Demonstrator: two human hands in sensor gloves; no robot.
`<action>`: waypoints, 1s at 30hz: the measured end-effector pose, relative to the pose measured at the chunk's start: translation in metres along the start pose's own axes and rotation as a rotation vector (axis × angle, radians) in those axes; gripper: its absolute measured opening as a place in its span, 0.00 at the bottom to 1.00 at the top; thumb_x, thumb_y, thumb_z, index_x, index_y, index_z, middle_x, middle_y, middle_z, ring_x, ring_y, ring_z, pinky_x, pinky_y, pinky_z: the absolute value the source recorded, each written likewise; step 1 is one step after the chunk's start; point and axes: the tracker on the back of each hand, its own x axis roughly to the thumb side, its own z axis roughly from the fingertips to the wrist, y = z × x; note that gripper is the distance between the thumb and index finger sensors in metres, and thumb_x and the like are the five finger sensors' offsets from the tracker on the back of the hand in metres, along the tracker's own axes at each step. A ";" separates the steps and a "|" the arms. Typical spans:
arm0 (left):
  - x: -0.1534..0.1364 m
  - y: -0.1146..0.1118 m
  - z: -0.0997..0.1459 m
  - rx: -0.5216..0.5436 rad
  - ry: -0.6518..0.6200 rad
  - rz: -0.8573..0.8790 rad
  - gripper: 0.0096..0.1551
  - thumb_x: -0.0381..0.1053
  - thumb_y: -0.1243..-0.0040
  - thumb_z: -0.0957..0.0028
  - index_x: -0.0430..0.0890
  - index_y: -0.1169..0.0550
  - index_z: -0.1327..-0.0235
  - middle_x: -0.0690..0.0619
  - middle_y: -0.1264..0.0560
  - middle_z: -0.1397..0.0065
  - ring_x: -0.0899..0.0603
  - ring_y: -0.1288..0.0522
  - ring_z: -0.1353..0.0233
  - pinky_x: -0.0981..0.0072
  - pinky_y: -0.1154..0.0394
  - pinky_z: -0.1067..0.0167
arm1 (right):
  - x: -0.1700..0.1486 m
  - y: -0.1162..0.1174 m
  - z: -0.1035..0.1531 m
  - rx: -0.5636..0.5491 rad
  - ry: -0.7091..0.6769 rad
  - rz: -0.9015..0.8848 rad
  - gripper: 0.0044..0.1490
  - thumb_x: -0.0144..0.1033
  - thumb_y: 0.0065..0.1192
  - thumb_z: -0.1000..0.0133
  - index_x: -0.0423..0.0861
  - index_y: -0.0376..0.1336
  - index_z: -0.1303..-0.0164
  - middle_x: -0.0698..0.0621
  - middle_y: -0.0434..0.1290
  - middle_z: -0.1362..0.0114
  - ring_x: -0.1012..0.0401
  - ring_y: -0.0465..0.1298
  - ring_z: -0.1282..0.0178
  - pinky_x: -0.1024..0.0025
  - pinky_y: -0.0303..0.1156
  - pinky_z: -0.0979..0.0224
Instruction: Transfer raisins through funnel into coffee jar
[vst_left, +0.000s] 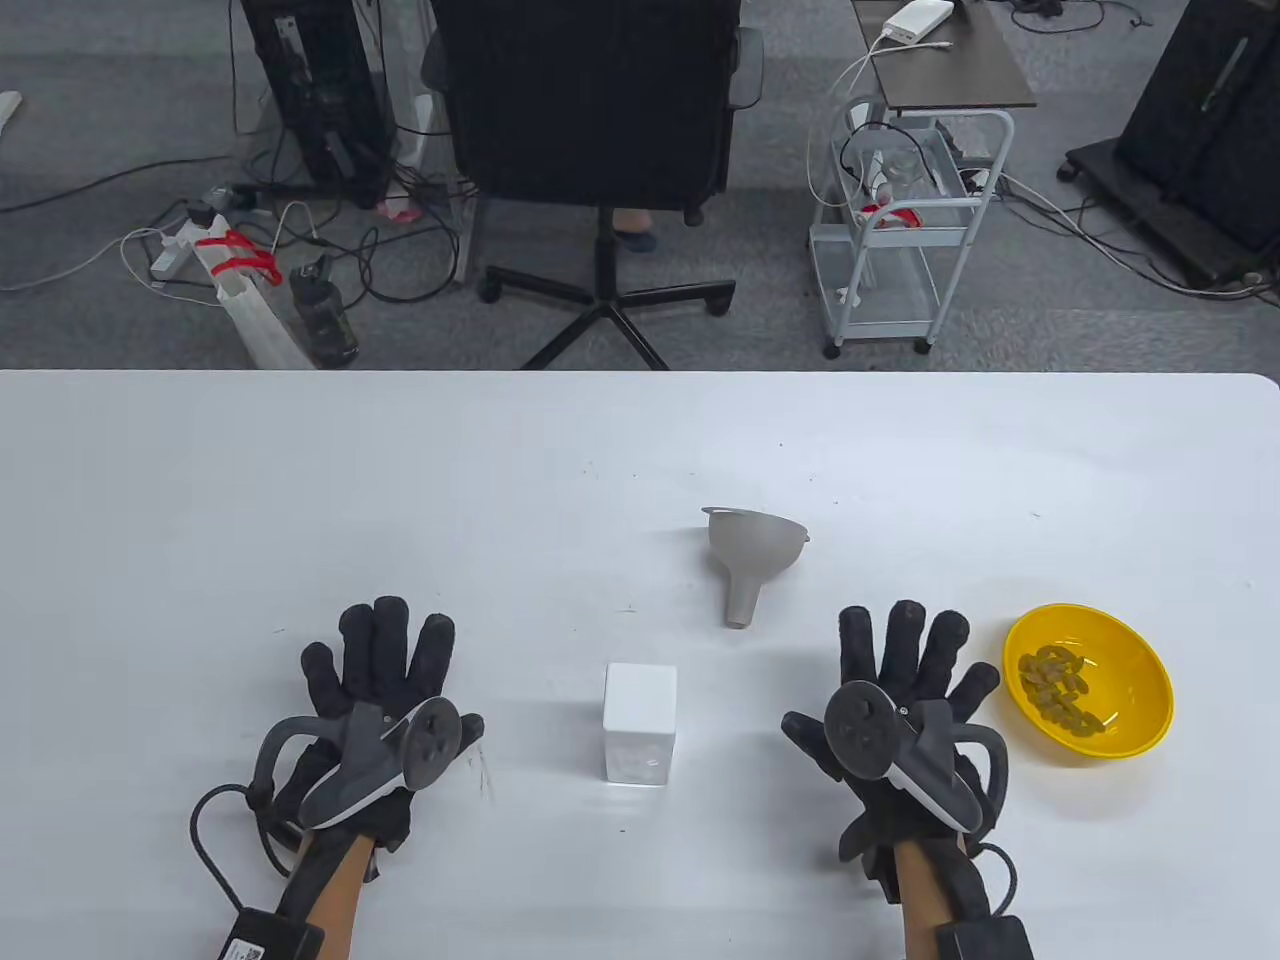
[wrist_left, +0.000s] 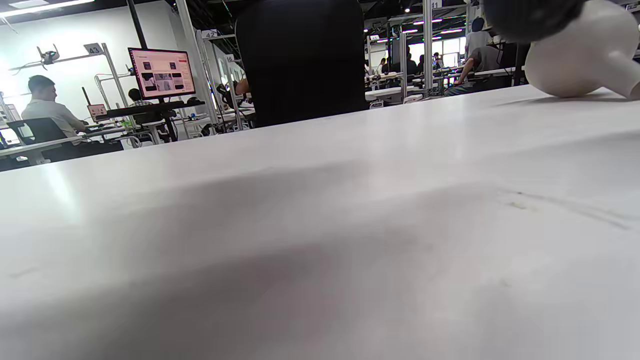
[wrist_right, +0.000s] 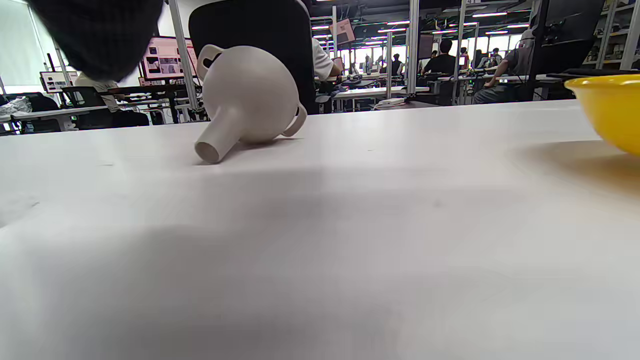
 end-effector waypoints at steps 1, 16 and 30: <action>0.000 0.000 0.000 -0.002 0.001 0.003 0.57 0.77 0.55 0.38 0.53 0.64 0.11 0.36 0.67 0.08 0.26 0.66 0.13 0.22 0.61 0.27 | 0.000 0.000 0.000 0.001 0.001 0.002 0.72 0.72 0.55 0.42 0.44 0.19 0.18 0.27 0.19 0.18 0.25 0.20 0.23 0.16 0.29 0.30; -0.007 -0.001 -0.002 -0.011 0.016 0.066 0.57 0.77 0.55 0.38 0.52 0.63 0.10 0.36 0.66 0.08 0.26 0.65 0.12 0.22 0.60 0.26 | 0.008 -0.001 0.001 0.013 -0.098 -0.080 0.73 0.71 0.57 0.42 0.43 0.20 0.18 0.27 0.20 0.18 0.25 0.21 0.23 0.16 0.31 0.29; -0.018 -0.005 -0.003 -0.035 0.051 0.121 0.57 0.77 0.55 0.38 0.52 0.62 0.10 0.36 0.65 0.07 0.26 0.64 0.12 0.22 0.59 0.26 | 0.057 0.008 -0.003 0.241 -0.457 -0.466 0.76 0.65 0.68 0.45 0.37 0.26 0.15 0.23 0.29 0.16 0.21 0.31 0.22 0.21 0.42 0.24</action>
